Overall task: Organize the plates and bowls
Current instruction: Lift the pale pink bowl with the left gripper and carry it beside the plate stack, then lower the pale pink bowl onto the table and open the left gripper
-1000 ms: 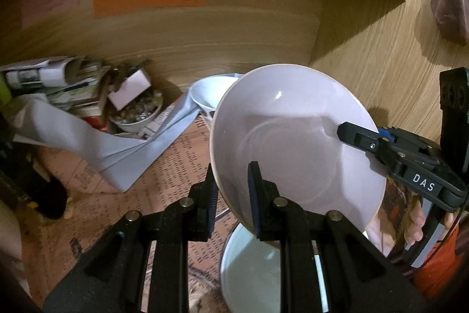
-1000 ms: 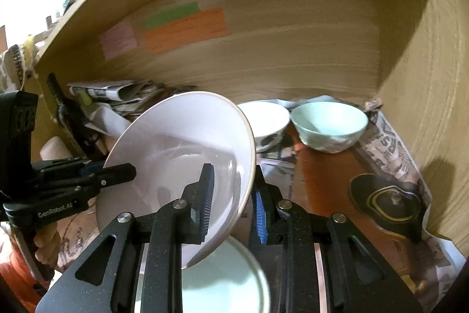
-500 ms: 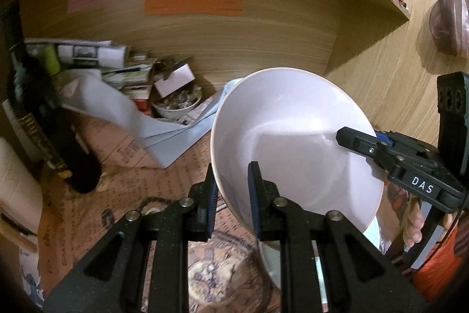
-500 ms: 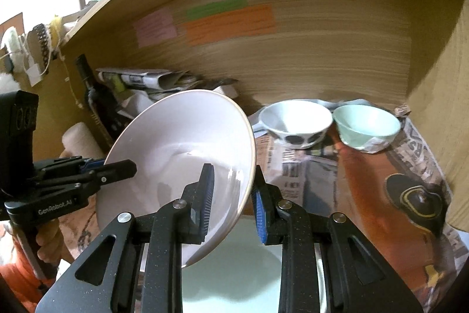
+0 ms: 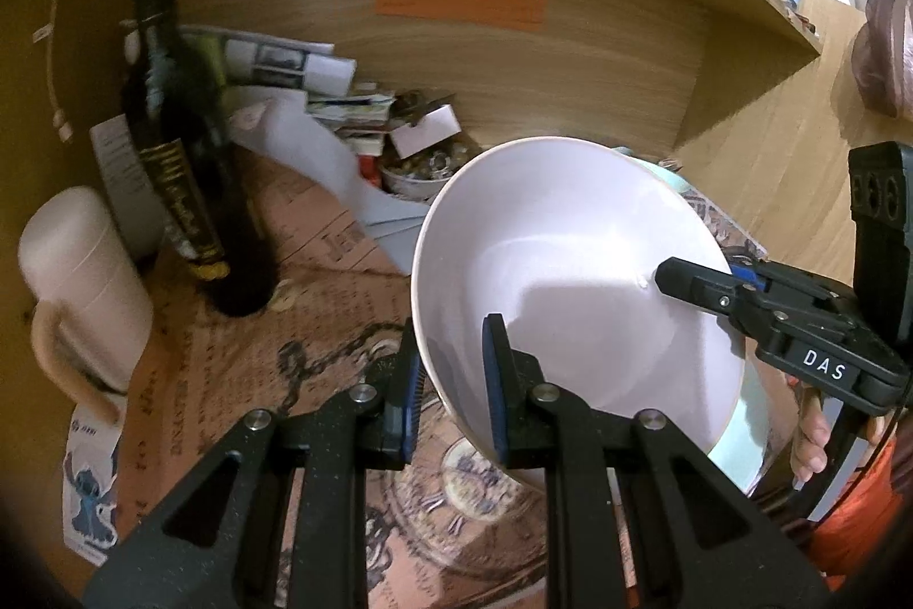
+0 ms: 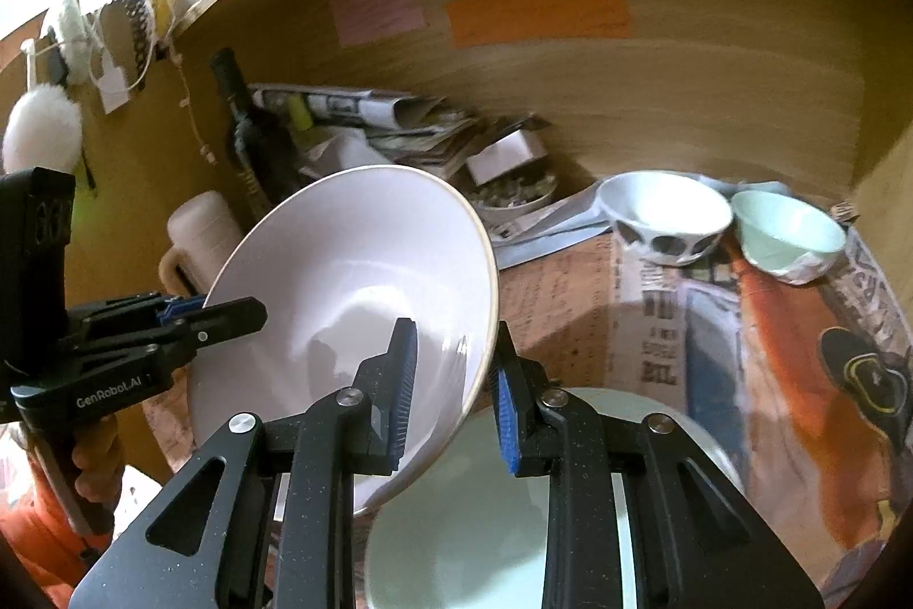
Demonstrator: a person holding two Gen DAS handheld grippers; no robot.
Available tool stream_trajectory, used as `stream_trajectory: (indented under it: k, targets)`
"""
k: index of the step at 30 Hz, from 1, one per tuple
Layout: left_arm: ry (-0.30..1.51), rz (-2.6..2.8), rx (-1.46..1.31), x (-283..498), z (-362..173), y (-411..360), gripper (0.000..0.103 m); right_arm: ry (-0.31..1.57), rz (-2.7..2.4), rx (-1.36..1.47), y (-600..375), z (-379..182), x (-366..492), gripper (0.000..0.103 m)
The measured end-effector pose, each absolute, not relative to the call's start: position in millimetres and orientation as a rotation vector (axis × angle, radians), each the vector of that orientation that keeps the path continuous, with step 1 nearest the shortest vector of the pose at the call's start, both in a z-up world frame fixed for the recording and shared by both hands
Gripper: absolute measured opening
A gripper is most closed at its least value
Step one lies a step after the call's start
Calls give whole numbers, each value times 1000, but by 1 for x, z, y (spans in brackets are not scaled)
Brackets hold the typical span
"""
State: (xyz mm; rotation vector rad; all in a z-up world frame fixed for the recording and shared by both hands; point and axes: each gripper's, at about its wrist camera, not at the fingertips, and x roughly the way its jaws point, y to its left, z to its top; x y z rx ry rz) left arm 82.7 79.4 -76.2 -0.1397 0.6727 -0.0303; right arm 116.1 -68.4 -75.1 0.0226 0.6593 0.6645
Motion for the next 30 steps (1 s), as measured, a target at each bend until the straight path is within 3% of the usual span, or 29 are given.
stream_trajectory:
  k: [30]
  targets:
    - [802,50,-229,47,-139,119,19,862,737,-99,-13,-131,112,23]
